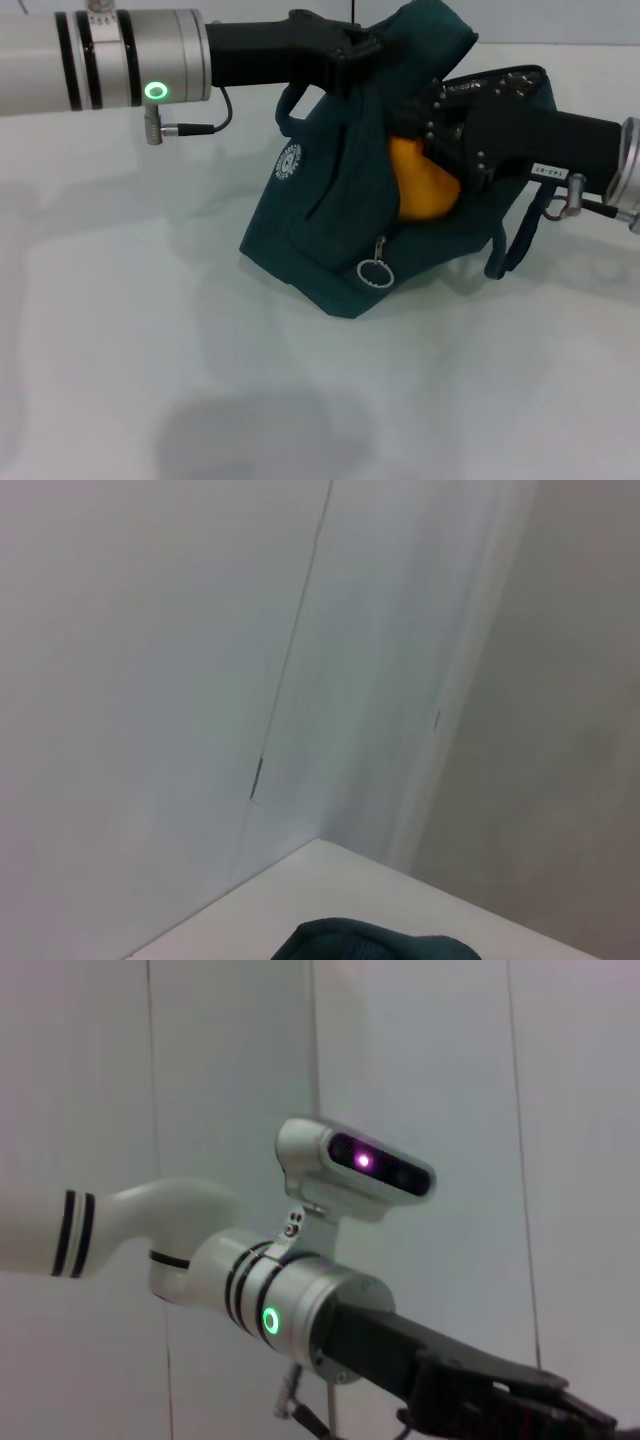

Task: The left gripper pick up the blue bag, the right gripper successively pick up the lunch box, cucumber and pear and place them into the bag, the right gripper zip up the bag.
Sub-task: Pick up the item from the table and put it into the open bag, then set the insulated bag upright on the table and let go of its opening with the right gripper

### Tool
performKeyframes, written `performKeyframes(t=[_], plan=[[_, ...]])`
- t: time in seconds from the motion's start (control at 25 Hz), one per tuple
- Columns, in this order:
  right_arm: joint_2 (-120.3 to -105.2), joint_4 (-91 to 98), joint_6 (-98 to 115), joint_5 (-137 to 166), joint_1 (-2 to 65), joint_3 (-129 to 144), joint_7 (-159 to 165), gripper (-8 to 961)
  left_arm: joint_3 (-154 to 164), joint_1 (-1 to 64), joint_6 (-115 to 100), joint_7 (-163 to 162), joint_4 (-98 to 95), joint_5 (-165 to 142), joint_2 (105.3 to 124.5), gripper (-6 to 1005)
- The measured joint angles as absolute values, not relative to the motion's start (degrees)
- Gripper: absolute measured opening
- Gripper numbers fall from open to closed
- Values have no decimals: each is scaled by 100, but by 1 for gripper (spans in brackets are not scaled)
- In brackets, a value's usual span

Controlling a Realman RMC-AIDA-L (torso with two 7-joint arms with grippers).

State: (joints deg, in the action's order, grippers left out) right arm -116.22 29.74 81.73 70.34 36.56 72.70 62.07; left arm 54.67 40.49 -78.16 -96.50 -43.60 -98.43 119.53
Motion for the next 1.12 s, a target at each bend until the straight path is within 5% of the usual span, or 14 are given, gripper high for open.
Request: performKeyframes(t=[0.72, 0.92, 1.12], plan=[[-11553, 3151, 8523, 6656, 3320, 7302, 6194, 191, 5466, 4045, -7783, -9650, -4359, -9810, 11953, 88], [-11240, 3893, 9435, 6686, 2577, 7285, 6311, 326, 5460, 4005, -7778, -9646, -4359, -9809, 11953, 89], [-10789, 4267, 9671, 7323, 2055, 7101, 7105, 319, 5458, 3999, -7777, -9552, -4294, -9811, 11952, 90]])
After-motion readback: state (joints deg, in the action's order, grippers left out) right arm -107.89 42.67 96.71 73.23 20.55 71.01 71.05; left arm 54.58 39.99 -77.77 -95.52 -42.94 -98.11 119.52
